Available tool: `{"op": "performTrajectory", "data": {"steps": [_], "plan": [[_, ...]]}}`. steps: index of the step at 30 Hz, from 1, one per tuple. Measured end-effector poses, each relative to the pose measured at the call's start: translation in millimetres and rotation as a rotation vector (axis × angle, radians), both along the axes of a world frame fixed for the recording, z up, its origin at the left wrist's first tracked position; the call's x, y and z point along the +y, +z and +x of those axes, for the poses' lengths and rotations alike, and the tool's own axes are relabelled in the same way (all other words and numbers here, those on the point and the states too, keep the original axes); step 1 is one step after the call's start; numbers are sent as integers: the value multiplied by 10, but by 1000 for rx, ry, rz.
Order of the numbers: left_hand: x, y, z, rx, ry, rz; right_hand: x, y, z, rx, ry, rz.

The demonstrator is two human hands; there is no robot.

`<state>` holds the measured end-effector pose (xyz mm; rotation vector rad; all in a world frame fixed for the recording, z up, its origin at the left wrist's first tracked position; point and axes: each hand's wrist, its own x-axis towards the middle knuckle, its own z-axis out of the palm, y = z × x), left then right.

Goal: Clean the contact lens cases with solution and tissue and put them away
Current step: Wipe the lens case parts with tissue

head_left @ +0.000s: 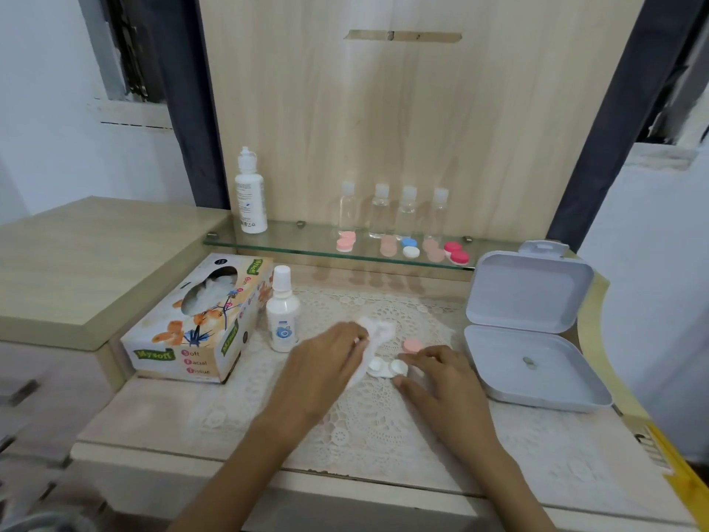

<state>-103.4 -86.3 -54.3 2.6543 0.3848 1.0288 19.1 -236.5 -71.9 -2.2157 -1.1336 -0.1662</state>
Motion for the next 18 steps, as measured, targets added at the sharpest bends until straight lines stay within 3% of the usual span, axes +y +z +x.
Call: {"op": "performTrajectory", "data": {"steps": [6, 18], "plan": [[12, -159, 110, 117, -46, 171, 10, -39, -9, -19, -24, -1], [81, -146, 141, 207, -133, 10, 12, -43, -16, -21, -23, -16]]}}
